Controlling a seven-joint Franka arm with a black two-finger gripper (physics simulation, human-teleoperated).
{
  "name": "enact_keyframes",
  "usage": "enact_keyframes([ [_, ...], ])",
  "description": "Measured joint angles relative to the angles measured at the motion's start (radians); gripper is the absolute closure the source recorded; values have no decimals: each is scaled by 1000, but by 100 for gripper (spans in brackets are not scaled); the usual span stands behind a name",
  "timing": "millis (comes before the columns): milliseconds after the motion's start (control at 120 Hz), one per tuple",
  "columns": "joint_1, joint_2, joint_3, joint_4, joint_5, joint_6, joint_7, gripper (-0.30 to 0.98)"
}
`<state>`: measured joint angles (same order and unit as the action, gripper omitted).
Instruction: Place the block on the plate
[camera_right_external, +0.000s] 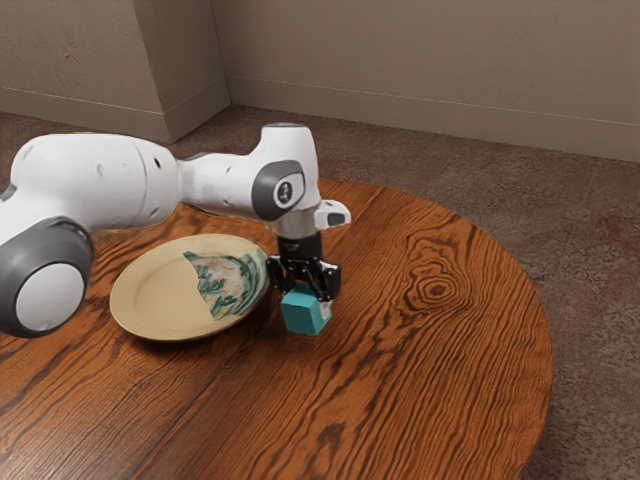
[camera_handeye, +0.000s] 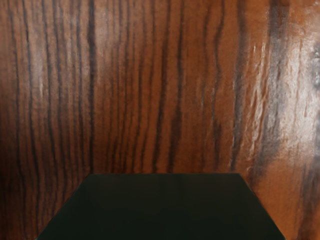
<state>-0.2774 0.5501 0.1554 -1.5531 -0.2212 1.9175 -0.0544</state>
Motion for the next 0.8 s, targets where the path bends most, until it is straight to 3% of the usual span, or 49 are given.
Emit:
enact_keyframes([
  [217,-51,-35,88,74,4,-78,-1,28],
  [800,-51,-127,344,98,65,-154,0,29],
])
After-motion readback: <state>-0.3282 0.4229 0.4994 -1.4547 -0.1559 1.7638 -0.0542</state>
